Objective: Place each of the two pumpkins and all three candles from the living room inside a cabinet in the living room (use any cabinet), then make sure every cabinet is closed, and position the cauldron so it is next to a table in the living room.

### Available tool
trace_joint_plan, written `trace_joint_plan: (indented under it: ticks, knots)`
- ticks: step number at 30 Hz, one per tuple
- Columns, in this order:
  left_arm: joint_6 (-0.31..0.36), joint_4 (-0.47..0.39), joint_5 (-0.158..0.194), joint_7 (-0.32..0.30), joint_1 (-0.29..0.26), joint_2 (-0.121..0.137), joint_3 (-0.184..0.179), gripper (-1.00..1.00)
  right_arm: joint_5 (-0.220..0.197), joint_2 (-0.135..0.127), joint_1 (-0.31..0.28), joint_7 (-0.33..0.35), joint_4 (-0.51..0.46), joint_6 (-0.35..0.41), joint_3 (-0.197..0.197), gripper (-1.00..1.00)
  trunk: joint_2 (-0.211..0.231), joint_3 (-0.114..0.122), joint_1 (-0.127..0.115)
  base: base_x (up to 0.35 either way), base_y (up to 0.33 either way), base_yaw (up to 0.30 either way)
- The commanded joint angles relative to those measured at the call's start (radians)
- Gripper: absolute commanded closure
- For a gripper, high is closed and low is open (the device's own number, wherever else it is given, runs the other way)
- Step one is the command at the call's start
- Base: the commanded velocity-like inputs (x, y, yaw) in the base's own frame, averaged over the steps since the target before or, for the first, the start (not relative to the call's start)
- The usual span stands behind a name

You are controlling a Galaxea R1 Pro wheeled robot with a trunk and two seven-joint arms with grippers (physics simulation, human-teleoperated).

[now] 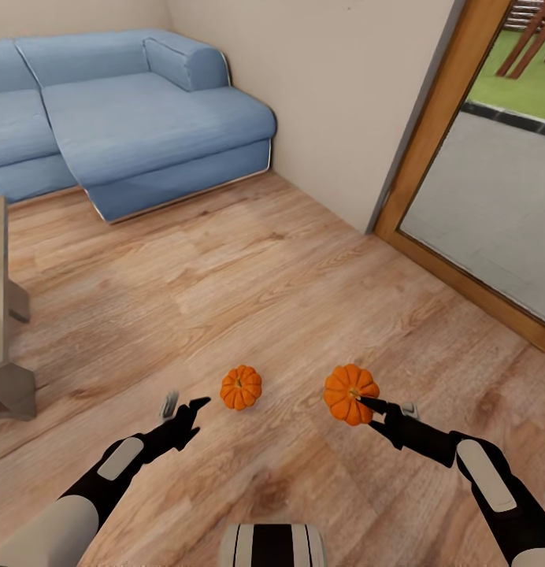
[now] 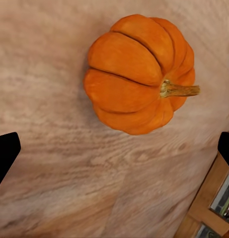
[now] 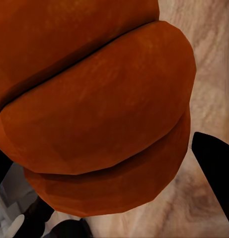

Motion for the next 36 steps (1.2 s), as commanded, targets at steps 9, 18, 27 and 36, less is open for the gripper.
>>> trace_joint_plan:
  ticks: [9, 18, 27, 36]
  knots:
    - [0.001, -0.001, 0.005, -0.044, -0.001, 0.002, -0.004, -1.0, -0.004, 0.0, 0.005, 0.013, -0.117, 0.018, -0.004, 1.0, -0.001, -0.02, 0.002, 0.0, 0.0, 0.0]
    - [0.001, -0.001, 0.005, -0.058, -0.001, 0.001, 0.002, -1.0, -0.006, 0.007, 0.01, 0.015, -0.214, 0.068, -0.008, 1.0, -0.001, -0.02, 0.002, 0.0, 0.0, 0.0]
    - [0.001, 0.0, 0.007, -0.057, -0.001, 0.001, -0.001, -1.0, -0.006, 0.011, 0.01, 0.016, -0.22, 0.073, -0.008, 1.0, -0.001, -0.02, 0.002, 0.087, -0.108, 0.0]
    - [-0.001, 0.0, 0.007, -0.057, -0.001, 0.001, 0.004, -1.0, -0.006, 0.011, 0.01, 0.016, -0.221, 0.073, -0.008, 1.0, -0.001, -0.02, 0.002, 0.192, -0.061, 0.0]
